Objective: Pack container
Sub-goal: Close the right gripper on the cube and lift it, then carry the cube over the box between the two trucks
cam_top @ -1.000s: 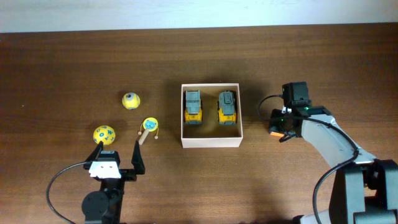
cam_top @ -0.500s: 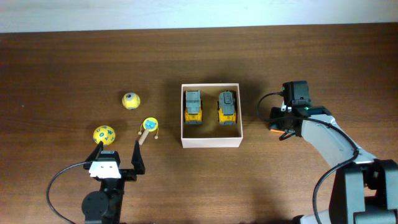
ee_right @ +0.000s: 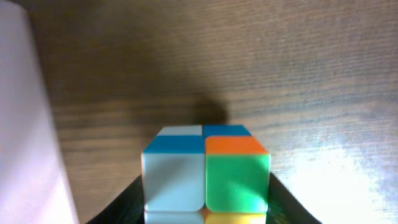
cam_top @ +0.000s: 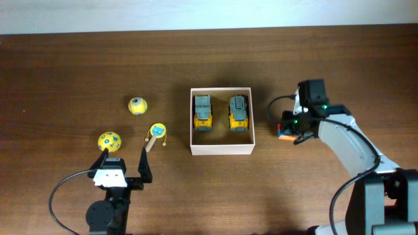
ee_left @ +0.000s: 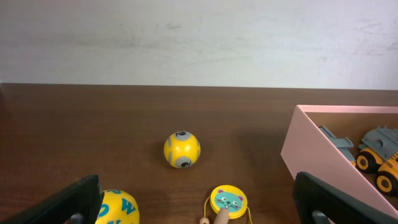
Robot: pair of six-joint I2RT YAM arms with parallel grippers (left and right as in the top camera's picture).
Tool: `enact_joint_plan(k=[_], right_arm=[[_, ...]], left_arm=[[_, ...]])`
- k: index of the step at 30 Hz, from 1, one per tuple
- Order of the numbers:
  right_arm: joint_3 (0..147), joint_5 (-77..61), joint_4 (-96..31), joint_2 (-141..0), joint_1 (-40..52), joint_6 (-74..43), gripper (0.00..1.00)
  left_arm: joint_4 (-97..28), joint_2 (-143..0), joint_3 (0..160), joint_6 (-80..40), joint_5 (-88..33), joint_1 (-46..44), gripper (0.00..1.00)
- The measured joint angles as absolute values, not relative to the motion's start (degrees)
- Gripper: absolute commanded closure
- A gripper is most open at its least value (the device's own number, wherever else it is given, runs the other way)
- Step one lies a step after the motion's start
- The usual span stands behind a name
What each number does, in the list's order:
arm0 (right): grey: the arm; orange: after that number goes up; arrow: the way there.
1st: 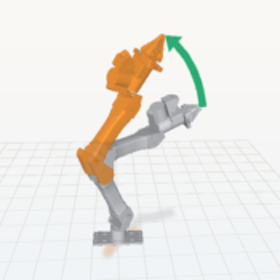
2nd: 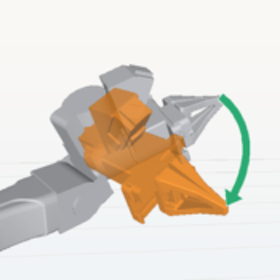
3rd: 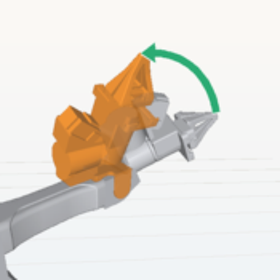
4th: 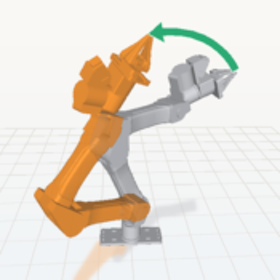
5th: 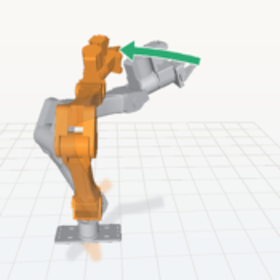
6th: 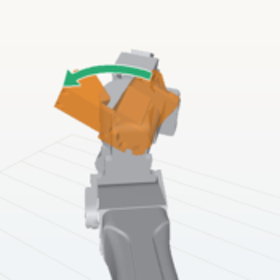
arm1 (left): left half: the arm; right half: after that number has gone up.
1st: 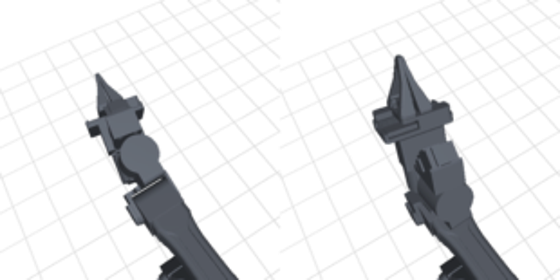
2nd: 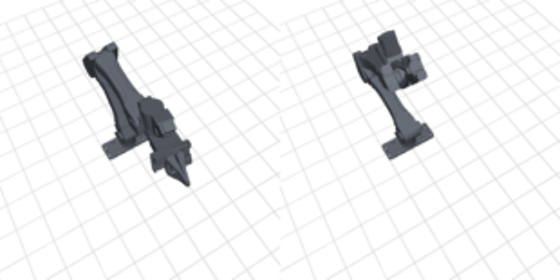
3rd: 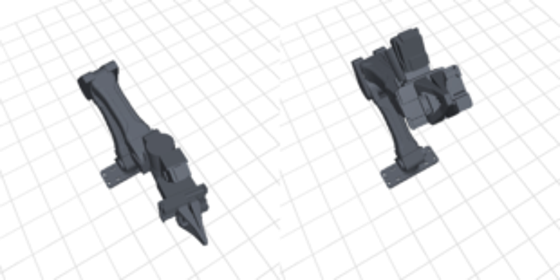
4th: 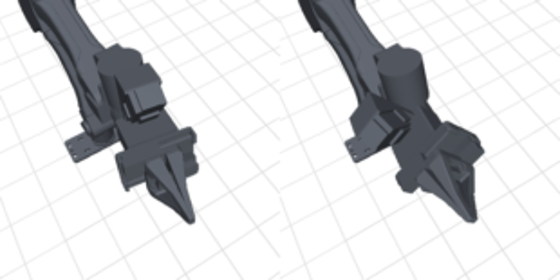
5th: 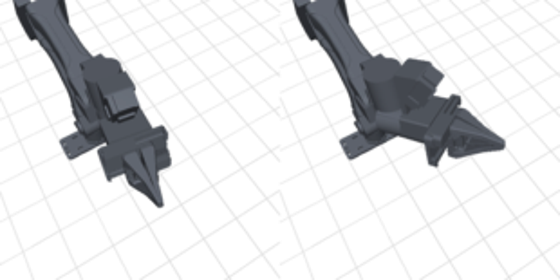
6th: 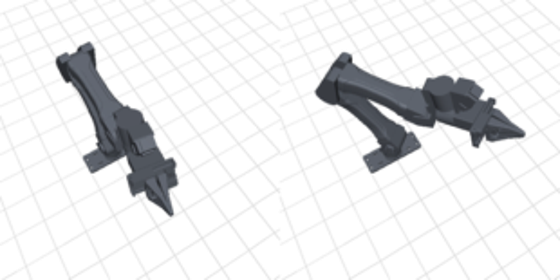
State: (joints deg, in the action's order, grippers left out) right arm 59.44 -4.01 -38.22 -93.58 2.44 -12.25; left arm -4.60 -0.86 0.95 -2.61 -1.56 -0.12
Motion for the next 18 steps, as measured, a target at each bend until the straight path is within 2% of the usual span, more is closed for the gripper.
enact_joint_plan(k=[9, 18], right_arm=[[75.79, -6.61, -52.27, -92.03, 5.41, -8.80, 0.61], [82.43, -4.86, -49.23, -90.70, 17.34, -9.45, 0.61]], left_arm=[[-4.60, -0.95, 0.95, -2.61, -1.54, -0.12, 0.01], [-4.60, -0.95, 0.95, -2.61, -1.54, -0.12, 0.01]])
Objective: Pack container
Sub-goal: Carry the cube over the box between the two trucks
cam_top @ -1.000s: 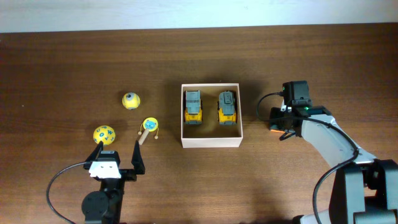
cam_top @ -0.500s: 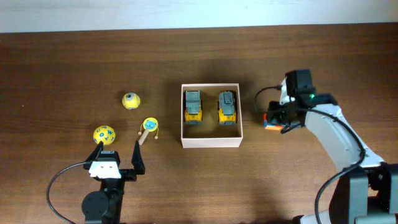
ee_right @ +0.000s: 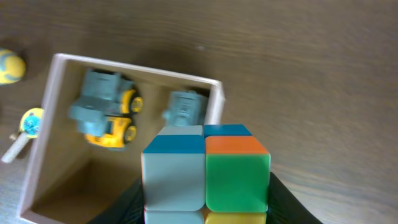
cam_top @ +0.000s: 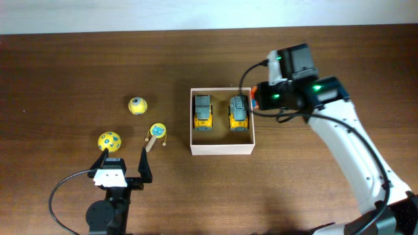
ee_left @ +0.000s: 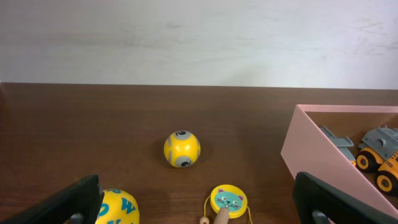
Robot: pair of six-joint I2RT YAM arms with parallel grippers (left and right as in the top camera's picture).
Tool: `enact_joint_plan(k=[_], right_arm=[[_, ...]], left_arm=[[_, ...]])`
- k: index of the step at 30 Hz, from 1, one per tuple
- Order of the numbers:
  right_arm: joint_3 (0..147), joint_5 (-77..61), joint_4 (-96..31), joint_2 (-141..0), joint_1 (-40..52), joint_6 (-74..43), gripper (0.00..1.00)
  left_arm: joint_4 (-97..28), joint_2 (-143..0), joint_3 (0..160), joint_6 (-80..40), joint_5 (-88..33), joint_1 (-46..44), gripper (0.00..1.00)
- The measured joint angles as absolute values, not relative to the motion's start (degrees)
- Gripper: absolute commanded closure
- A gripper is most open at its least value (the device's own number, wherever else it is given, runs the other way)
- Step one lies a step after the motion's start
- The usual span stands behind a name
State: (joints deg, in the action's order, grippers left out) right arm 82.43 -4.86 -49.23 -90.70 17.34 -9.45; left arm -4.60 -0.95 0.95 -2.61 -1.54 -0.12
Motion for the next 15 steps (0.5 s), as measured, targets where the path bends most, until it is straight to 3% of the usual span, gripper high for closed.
enact_joint_plan(k=[6, 15], right_arm=[[82.43, -1.78, -45.04, -91.24, 23.94, -11.64, 0.61], [82.50, -0.21, -39.22, -99.57, 26.55, -16.14, 0.62]], left_arm=[[-4.60, -0.95, 0.95, -2.61, -1.54, -0.12, 0.01], [-4.60, -0.95, 0.95, -2.61, -1.54, -0.12, 0.01]])
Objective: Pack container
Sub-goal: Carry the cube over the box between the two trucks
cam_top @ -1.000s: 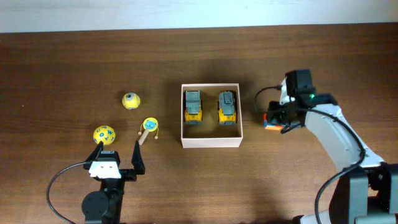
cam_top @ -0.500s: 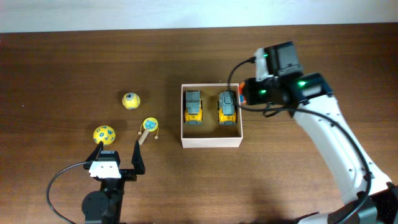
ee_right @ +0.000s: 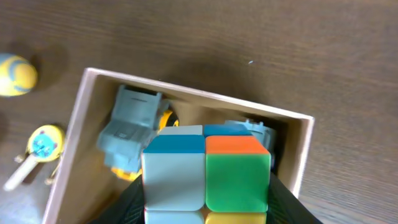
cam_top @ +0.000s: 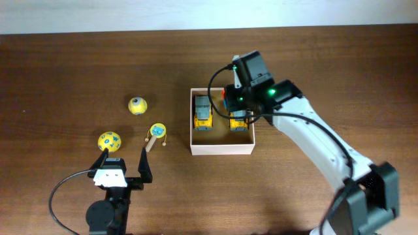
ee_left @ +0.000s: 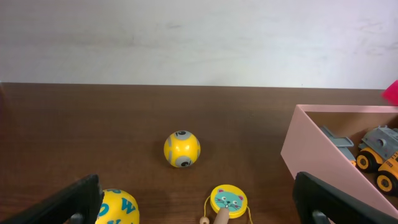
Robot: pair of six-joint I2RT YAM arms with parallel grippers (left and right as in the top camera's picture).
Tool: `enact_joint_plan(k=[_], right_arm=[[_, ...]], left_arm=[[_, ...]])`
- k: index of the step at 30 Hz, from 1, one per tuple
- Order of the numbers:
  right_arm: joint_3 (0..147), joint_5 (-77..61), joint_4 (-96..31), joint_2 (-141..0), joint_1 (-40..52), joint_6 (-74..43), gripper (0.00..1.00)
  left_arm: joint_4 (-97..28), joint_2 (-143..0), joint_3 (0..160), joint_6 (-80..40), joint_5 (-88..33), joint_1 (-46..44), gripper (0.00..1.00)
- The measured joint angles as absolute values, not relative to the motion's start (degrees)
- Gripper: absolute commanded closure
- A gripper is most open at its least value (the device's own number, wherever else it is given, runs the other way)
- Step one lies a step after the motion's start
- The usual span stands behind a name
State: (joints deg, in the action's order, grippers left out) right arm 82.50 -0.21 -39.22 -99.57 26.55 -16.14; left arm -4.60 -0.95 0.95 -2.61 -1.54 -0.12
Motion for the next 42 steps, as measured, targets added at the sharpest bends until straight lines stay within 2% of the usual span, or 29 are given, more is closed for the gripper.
enact_joint_plan(k=[13, 42], right_arm=[[82.52, 0.03, -33.85, -104.66, 29.82, -19.53, 0.61], [82.52, 2.57, -33.80, -108.29, 30.11, -25.34, 0.60]], left_arm=[[-4.60, -0.95, 0.95, -2.61, -1.56, -0.12, 0.01], [-4.60, -0.95, 0.95, -2.61, -1.54, -0.12, 0.01]])
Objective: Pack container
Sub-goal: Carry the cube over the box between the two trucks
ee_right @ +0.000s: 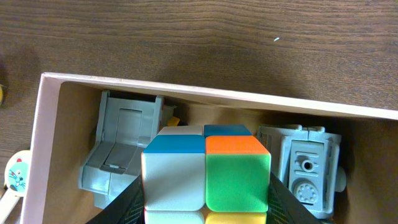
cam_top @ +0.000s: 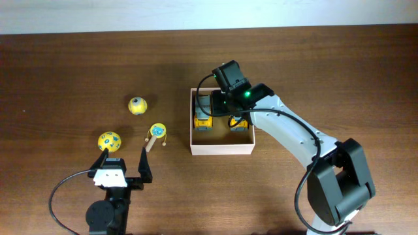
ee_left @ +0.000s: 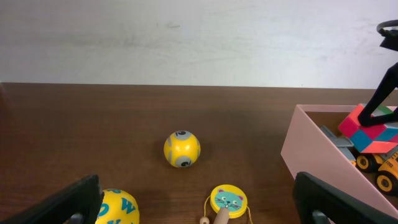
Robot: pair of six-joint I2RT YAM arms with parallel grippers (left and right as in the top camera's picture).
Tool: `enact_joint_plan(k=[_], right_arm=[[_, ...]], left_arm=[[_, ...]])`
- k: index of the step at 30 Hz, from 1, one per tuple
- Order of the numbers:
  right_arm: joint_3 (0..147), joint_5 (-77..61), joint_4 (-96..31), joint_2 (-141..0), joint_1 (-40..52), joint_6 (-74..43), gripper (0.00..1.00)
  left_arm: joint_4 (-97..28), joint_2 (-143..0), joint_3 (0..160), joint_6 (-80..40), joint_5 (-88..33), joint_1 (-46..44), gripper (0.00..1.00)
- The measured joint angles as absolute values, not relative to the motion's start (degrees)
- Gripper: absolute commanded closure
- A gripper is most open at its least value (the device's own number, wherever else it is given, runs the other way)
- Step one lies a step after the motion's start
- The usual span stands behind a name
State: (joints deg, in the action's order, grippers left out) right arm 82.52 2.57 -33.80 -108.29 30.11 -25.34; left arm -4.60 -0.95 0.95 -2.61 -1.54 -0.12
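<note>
The pink box (cam_top: pixel 222 149) holds two yellow-and-grey toy trucks (ee_right: pixel 127 143) (ee_right: pixel 303 163). My right gripper (cam_top: pixel 222 108) is shut on a multicoloured puzzle cube (ee_right: pixel 205 171), held over the box between the two trucks; the cube (ee_left: pixel 371 129) shows above the box wall in the left wrist view. A small yellow ball (cam_top: pixel 137 105), a larger yellow lettered ball (cam_top: pixel 109 140) and a yellow cat-face rattle drum (cam_top: pixel 157 132) lie on the table left of the box. My left gripper (ee_left: pixel 199 214) stands open near the front edge, with the lettered ball and the drum between its fingers' line.
The brown wooden table (cam_top: pixel 65 65) runs to a pale wall (ee_left: pixel 199 37) at the back. The right arm (cam_top: pixel 294 134) reaches across from the right side to the box.
My right gripper has moved left and lower with the cube, from over the right truck to between the two trucks inside the box's outline. The left arm has not moved.
My right gripper was shut on the cube low over the table right of the box. Then it held the cube raised beside the box's right wall, then over the right truck, and now it holds it between the trucks. The left gripper stayed open throughout.
</note>
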Motion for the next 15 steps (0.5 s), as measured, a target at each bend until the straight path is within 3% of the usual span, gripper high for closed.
enact_joint_plan(k=[2, 5, 15], right_arm=[[82.50, 2.59, -33.76, -108.31, 30.11, -25.36, 0.50], [82.50, 2.61, -33.67, -108.31, 30.11, -25.45, 0.43], [82.50, 3.14, -33.34, -108.33, 30.11, -25.52, 0.42]], left_arm=[[-4.60, -0.95, 0.95, -2.61, -1.54, -0.12, 0.01], [-4.60, -0.95, 0.95, -2.61, -1.54, -0.12, 0.01], [-4.60, -0.95, 0.95, -2.61, -1.56, -0.12, 0.01]])
